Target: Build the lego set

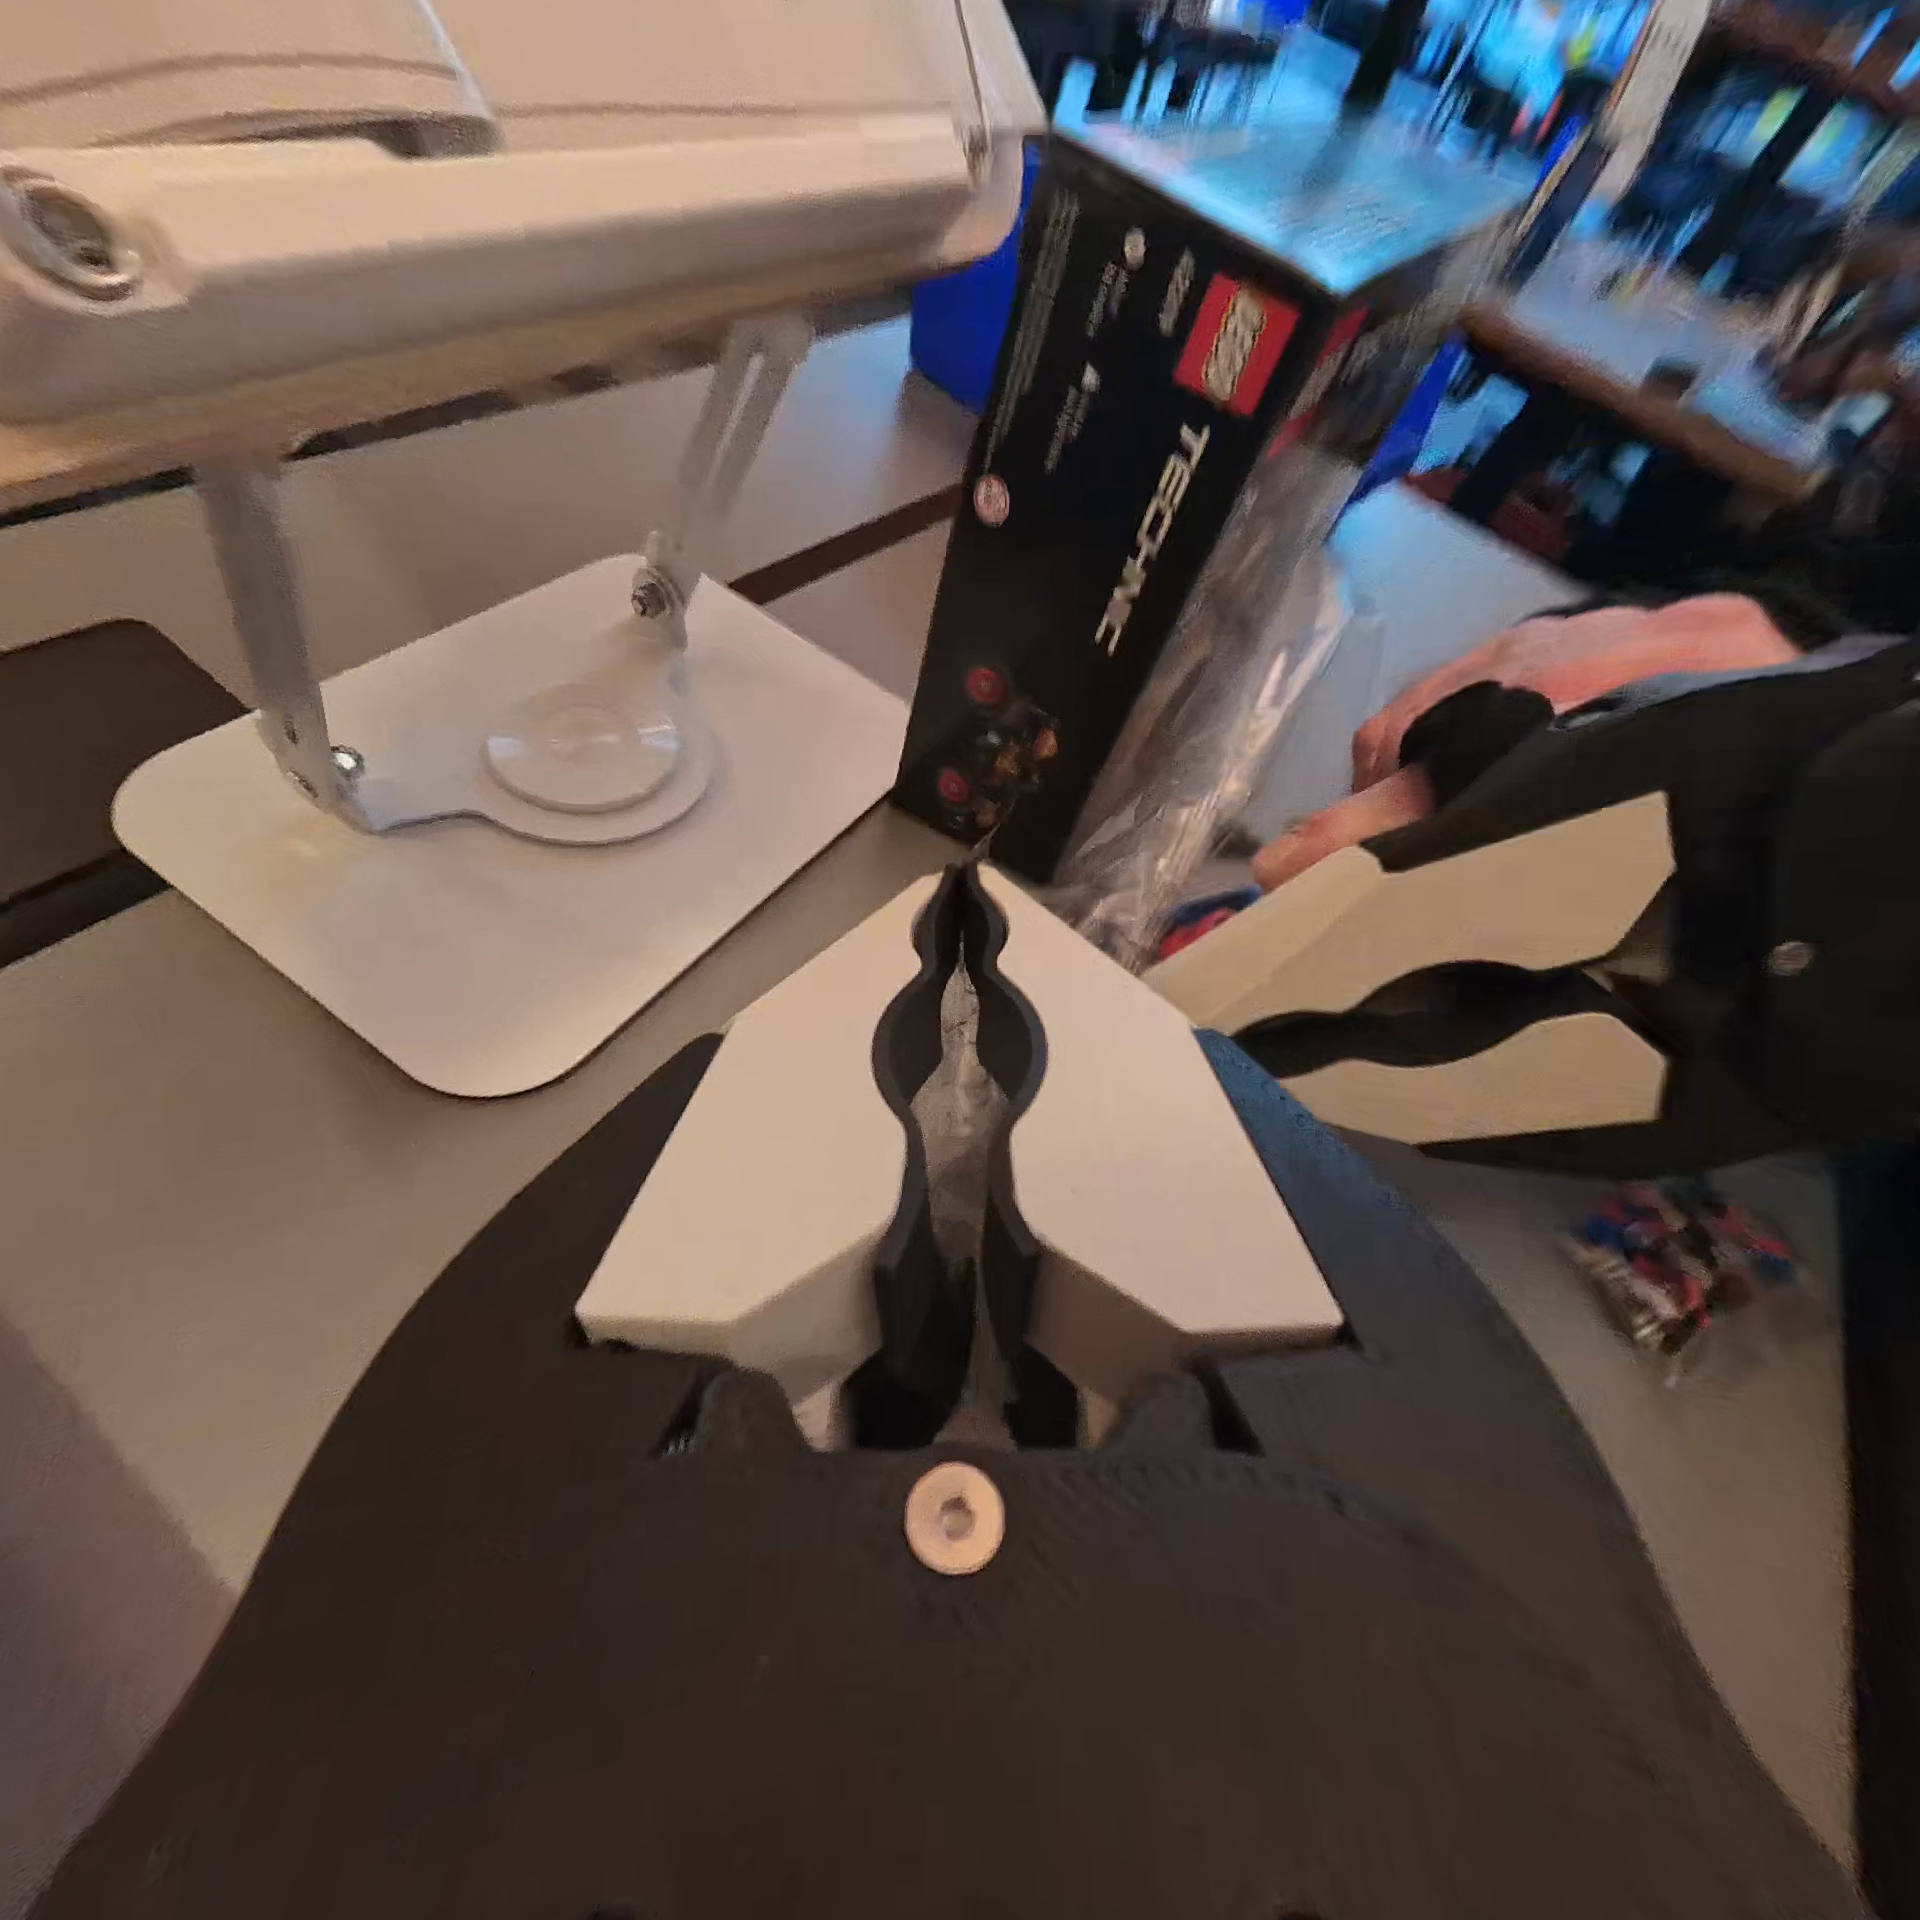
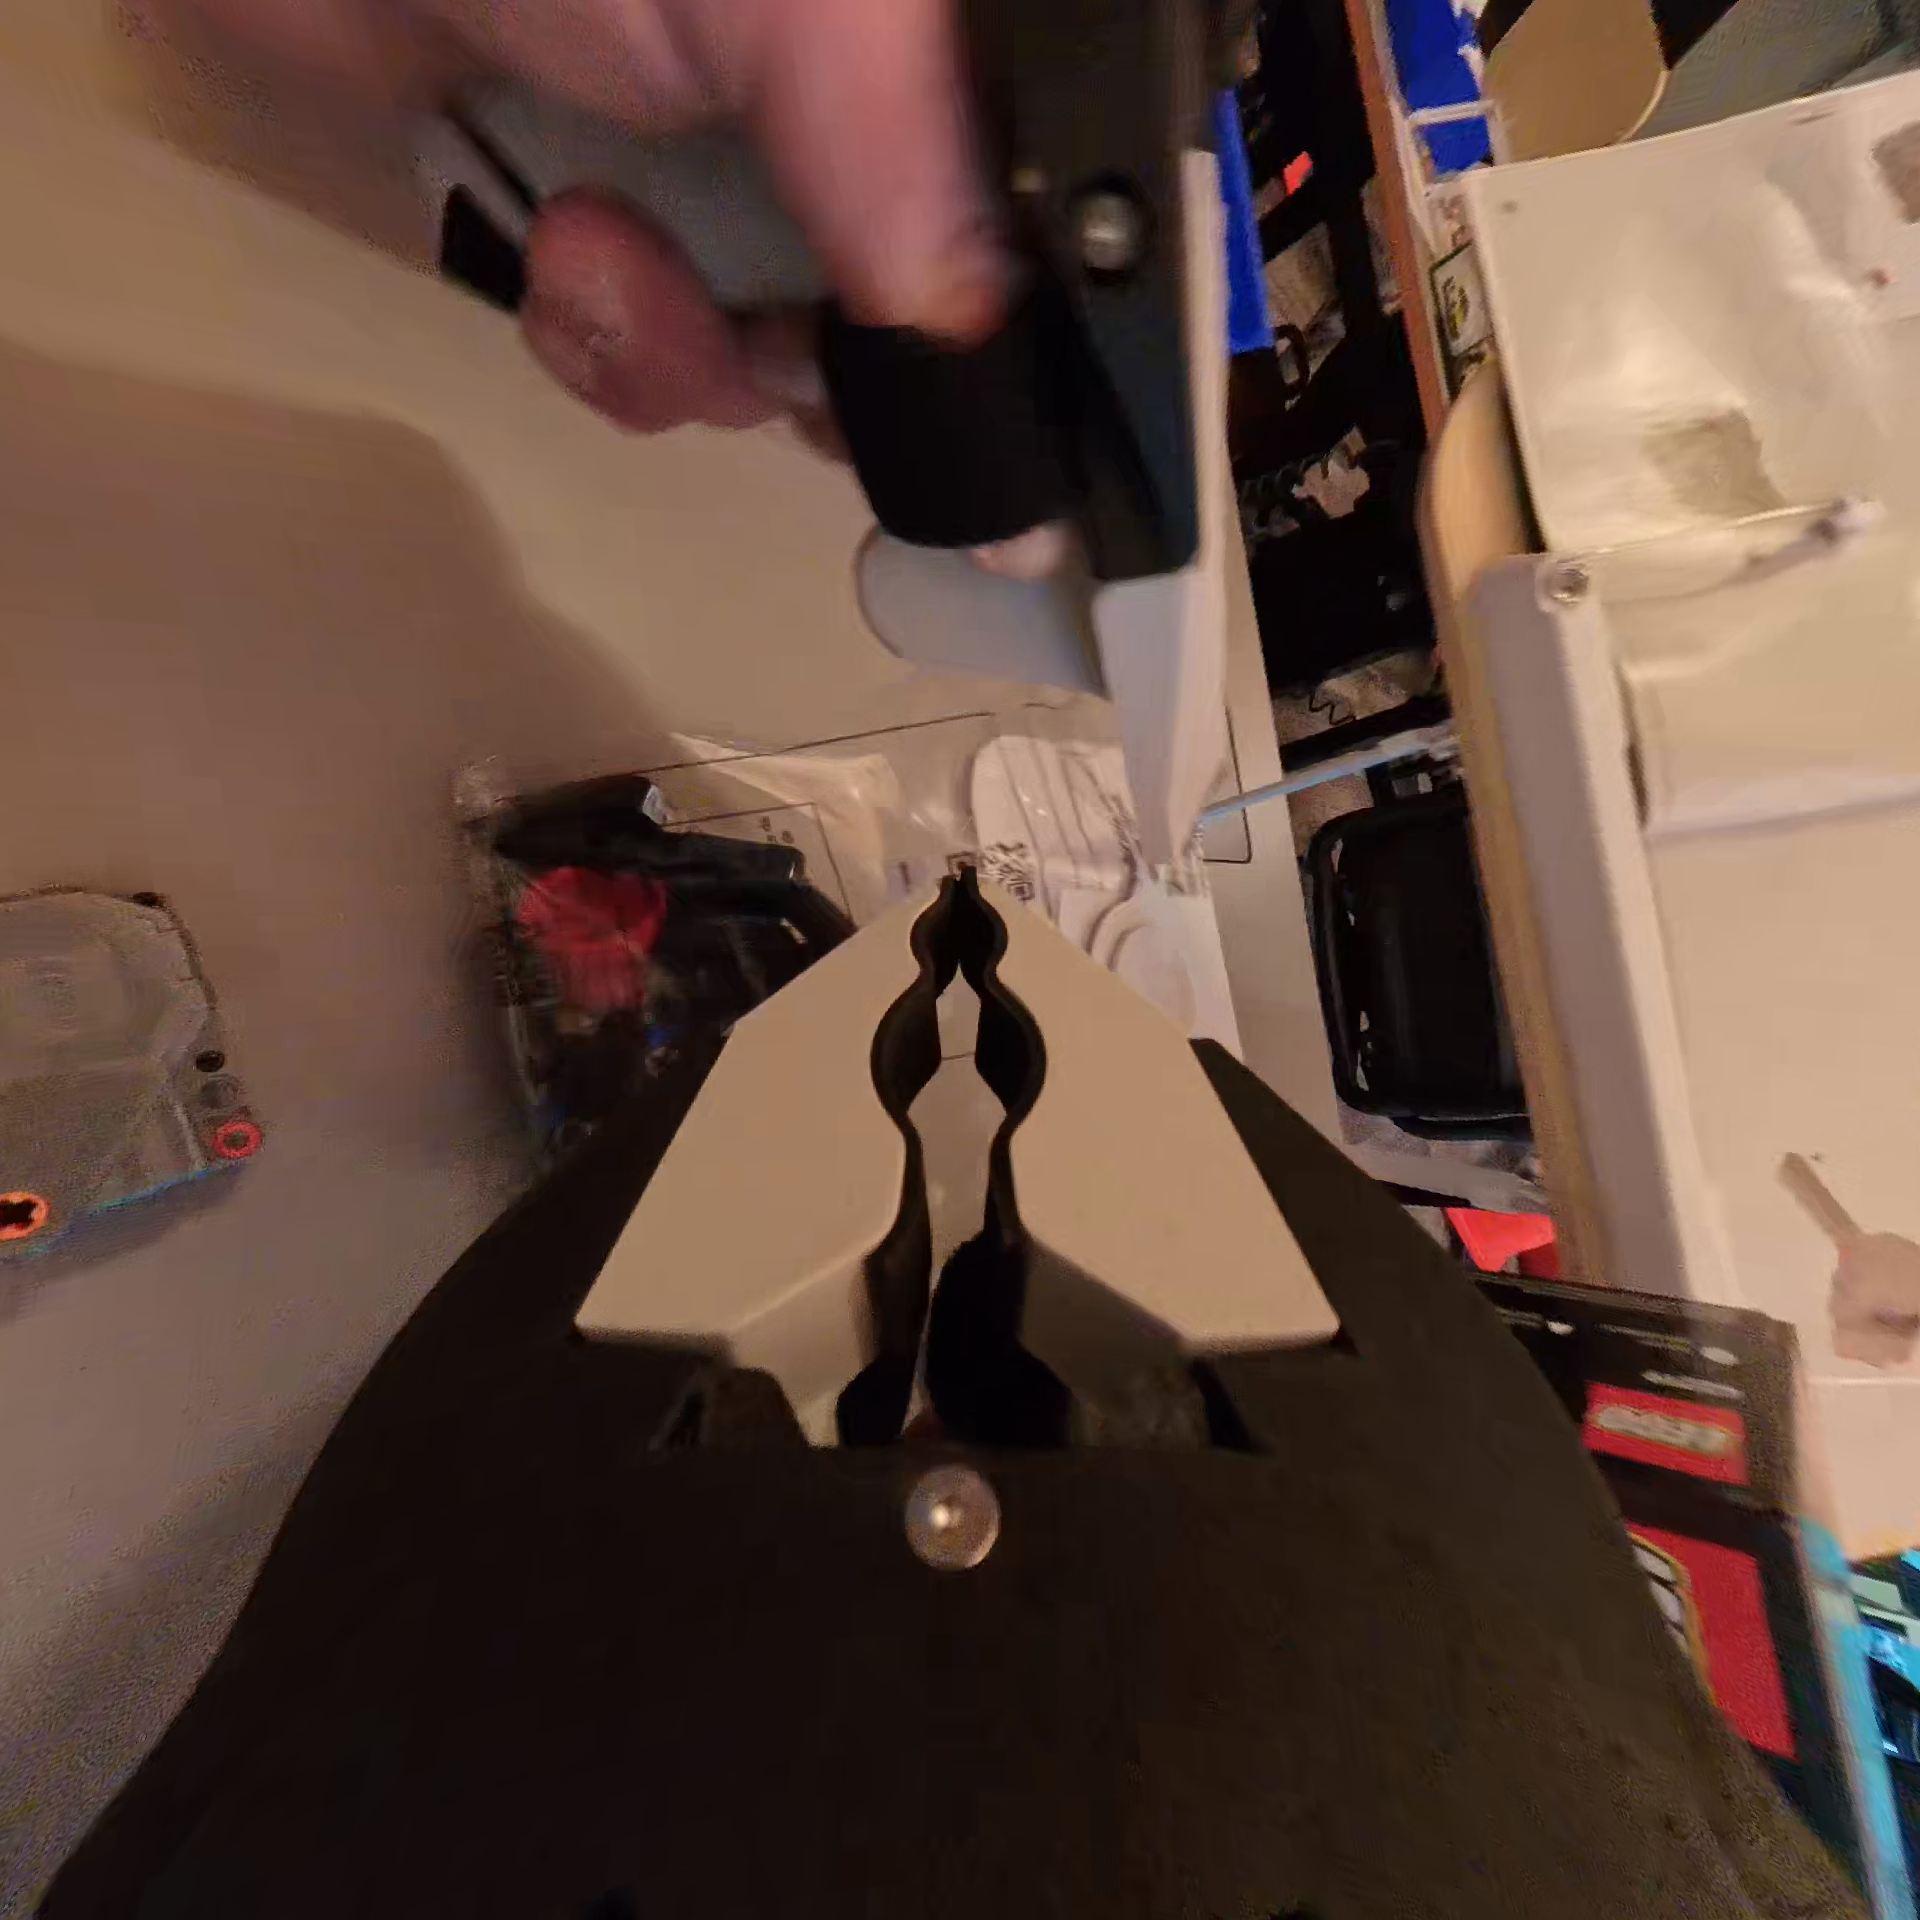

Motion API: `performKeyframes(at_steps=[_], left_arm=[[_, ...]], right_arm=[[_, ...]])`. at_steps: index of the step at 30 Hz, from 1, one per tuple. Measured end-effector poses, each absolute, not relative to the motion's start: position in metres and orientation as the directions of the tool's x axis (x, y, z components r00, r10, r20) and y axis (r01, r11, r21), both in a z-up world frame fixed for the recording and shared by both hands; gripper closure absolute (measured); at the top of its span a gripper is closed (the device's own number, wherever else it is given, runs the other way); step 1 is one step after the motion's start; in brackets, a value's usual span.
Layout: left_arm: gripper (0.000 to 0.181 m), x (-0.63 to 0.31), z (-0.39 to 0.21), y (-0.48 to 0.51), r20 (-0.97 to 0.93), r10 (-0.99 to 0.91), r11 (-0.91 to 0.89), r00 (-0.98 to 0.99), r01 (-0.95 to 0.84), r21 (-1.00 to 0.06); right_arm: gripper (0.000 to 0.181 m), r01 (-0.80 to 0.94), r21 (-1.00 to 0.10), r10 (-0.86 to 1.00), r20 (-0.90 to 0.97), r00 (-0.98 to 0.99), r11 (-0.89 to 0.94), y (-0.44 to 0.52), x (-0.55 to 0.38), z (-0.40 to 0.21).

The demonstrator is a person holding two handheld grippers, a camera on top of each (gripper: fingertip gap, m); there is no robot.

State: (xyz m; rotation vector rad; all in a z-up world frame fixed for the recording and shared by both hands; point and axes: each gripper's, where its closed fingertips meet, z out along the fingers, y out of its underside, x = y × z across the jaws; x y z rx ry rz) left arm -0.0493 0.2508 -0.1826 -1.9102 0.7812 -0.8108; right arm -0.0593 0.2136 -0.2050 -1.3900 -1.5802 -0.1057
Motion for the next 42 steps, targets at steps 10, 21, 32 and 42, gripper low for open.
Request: performKeyframes(at_steps=[10,21,32,42], left_arm=[[0.181,-0.037,-0.177,0.213,0.122,-0.899,-0.282,0.421,-0.343,-0.896],[0.181,-0.043,-0.166,0.213,0.064,-0.88,-0.255,0.471,-0.356,-0.899],[0.181,-0.075,-0.179,0.247,0.062,-0.73,-0.347,0.68,-0.291,-0.892],[0.181,-0.099,-0.194,0.276,-0.024,-0.651,-0.39,0.759,-0.362,-0.847]], right_arm=[[0.139,0.694,-0.701,0.833,0.476,0.283,0.164,0.227,-0.034,-0.17],[0.181,0.804,-0.559,0.881,0.462,0.102,0.201,0.21,-0.034,-0.182],[0.181,0.777,-0.611,0.888,0.429,0.167,0.149,0.179,-0.021,-0.206],[0.181,0.742,-0.663,0.914,0.357,0.196,0.1,0.144,0.0,-0.216]])
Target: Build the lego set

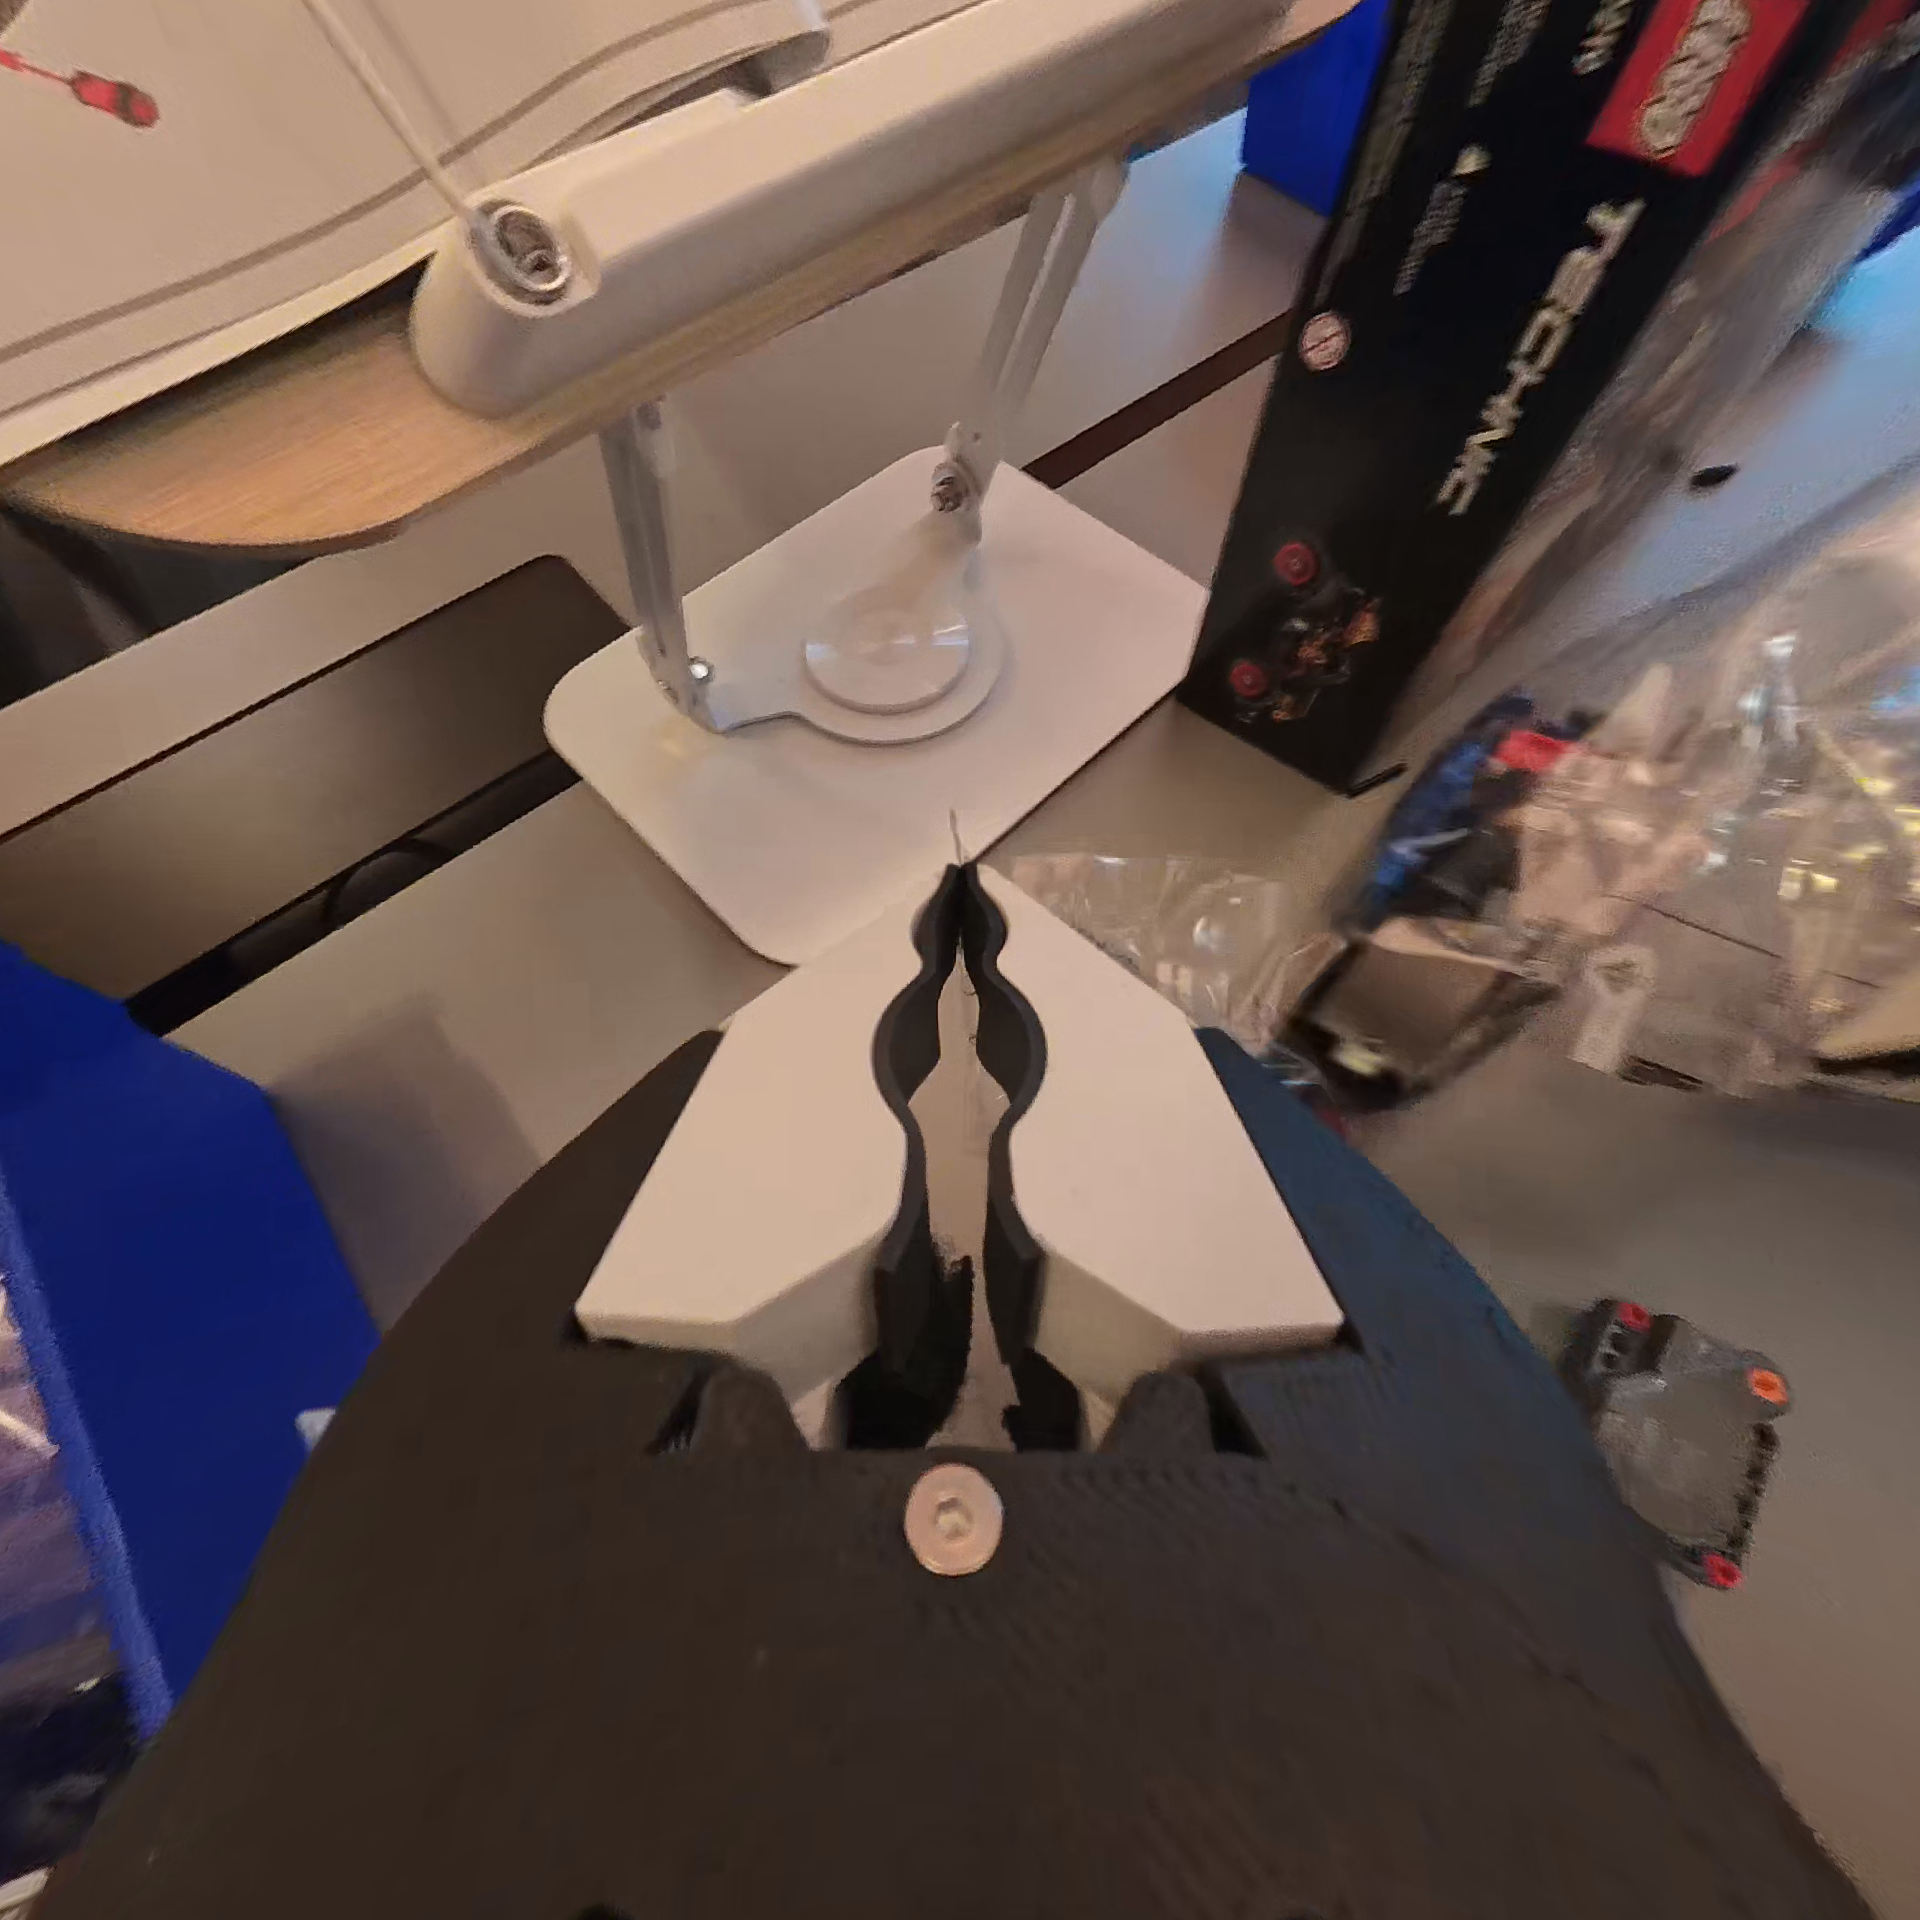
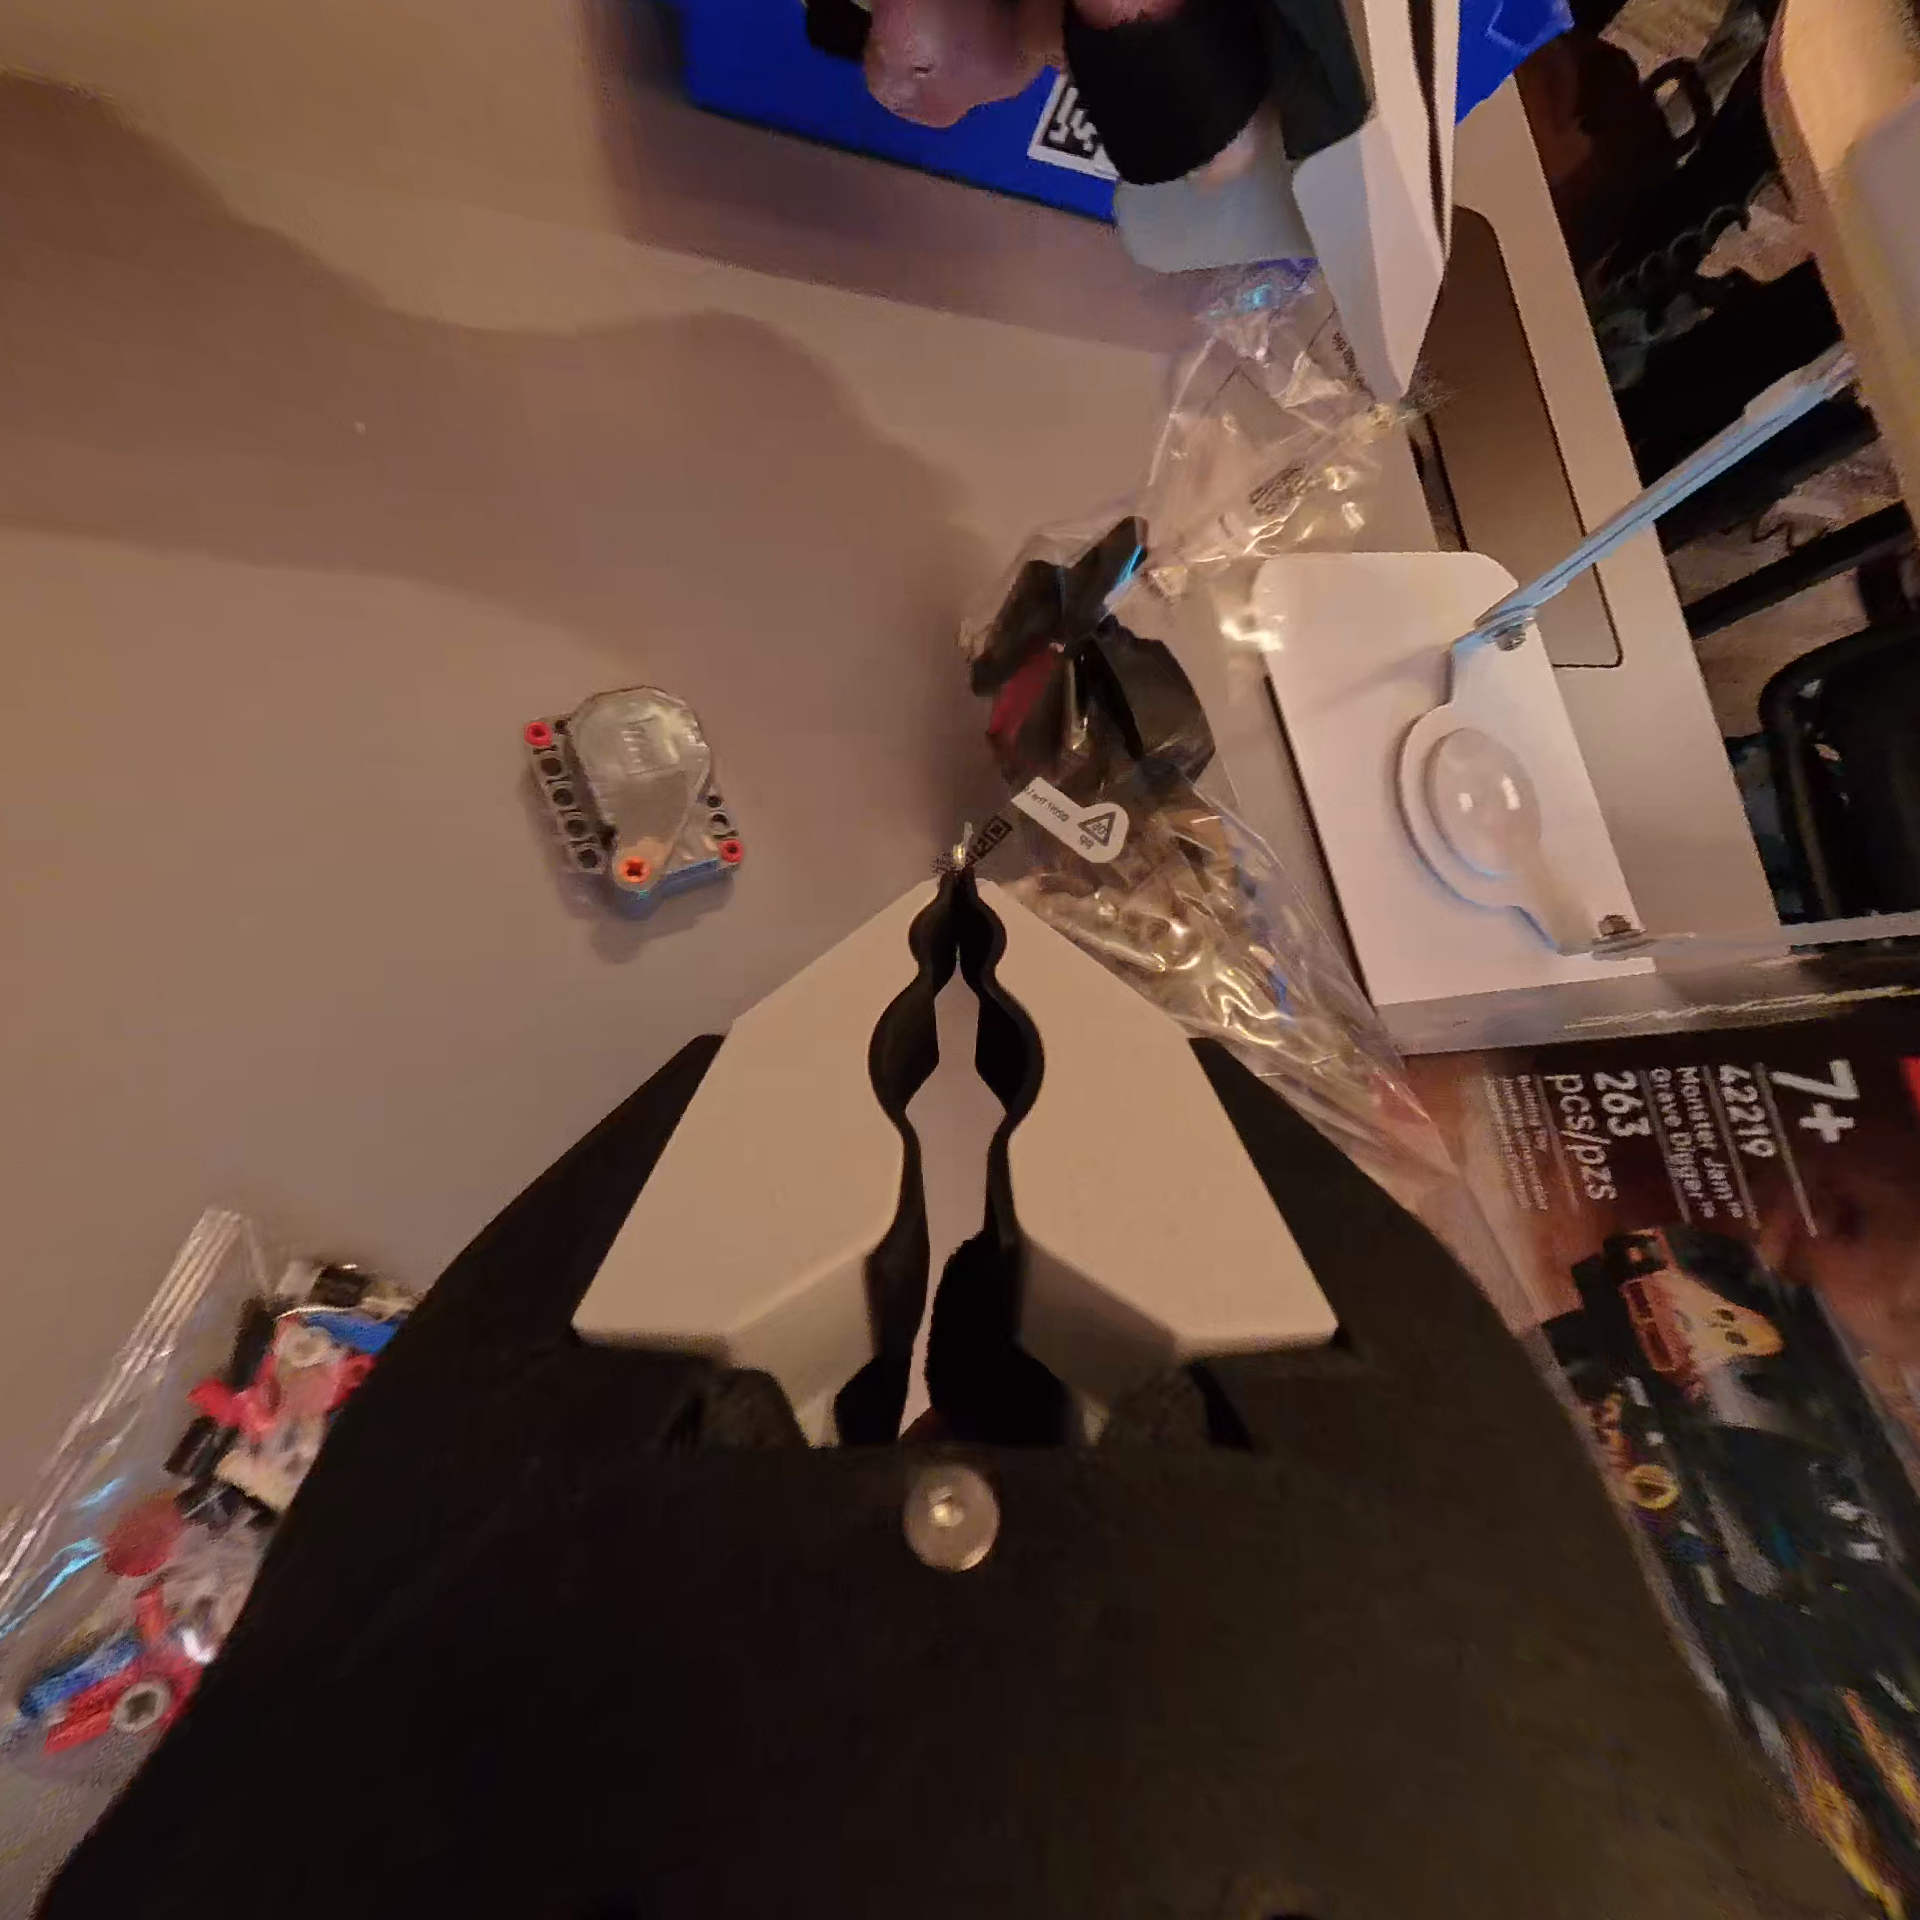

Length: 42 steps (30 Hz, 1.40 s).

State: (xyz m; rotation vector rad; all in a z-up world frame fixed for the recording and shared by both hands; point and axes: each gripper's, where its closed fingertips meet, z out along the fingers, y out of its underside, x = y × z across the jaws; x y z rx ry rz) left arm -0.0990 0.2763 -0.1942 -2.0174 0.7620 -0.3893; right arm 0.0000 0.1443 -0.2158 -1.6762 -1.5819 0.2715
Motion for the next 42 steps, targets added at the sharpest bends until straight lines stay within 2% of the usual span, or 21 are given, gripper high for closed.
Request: performKeyframes(at_steps=[2,5,11,17,19,24,31,35,37,38,41,42], left_arm=[[0.181,-0.098,-0.193,0.277,0.029,-0.665,-0.405,0.746,-0.327,-0.854],[0.181,-0.107,-0.207,0.282,-0.084,-0.647,-0.41,0.758,-0.438,-0.8],[0.181,-0.101,-0.211,0.266,-0.088,-0.701,-0.416,0.708,-0.506,-0.756],[0.181,-0.108,-0.207,0.241,-0.12,-0.763,-0.404,0.635,-0.614,-0.678],[0.181,-0.109,-0.207,0.232,-0.074,-0.793,-0.415,0.604,-0.626,-0.66],[0.181,-0.123,-0.221,0.224,-0.061,-0.824,-0.438,0.564,-0.701,-0.562],[0.181,-0.135,-0.24,0.239,-0.212,-0.781,-0.426,0.588,-0.749,-0.508],[0.181,-0.135,-0.238,0.243,-0.348,-0.763,-0.363,0.545,-0.807,-0.467],[0.172,-0.136,-0.234,0.247,-0.396,-0.752,-0.345,0.528,-0.826,-0.446],[0.155,-0.135,-0.23,0.251,-0.41,-0.739,-0.342,0.535,-0.822,-0.455],[0.127,-0.14,-0.212,0.262,-0.467,-0.689,-0.328,0.555,-0.813,-0.482],[0.129,-0.141,-0.206,0.263,-0.476,-0.686,-0.315,0.55,-0.814,-0.488]], right_arm=[[0.181,0.722,-0.687,0.915,0.339,0.217,0.083,0.142,0.003,-0.214],[0.181,0.692,-0.719,0.924,0.302,0.235,0.059,0.141,0.006,-0.21],[0.181,0.614,-0.789,0.932,0.245,0.268,0.031,0.149,-0.003,-0.168],[0.181,0.653,-0.757,0.923,0.272,0.272,0.03,0.176,-0.024,-0.141],[0.181,0.649,-0.76,0.921,0.267,0.283,0.021,0.183,-0.035,-0.137],[0.181,0.683,-0.729,0.915,0.243,0.322,-0.047,0.212,-0.055,-0.163],[0.181,0.756,-0.651,0.87,0.336,0.36,-0.061,0.246,-0.059,-0.213],[0.166,0.751,-0.658,0.854,0.355,0.381,-0.062,0.245,-0.05,-0.212],[0.156,0.75,-0.659,0.84,0.378,0.389,-0.051,0.243,-0.043,-0.205],[0.152,0.746,-0.664,0.835,0.382,0.397,-0.051,0.242,-0.038,-0.201],[0.149,0.722,-0.691,0.814,0.393,0.428,-0.046,0.238,-0.022,-0.185],[0.149,0.716,-0.696,0.808,0.395,0.437,-0.047,0.235,-0.016,-0.18]])
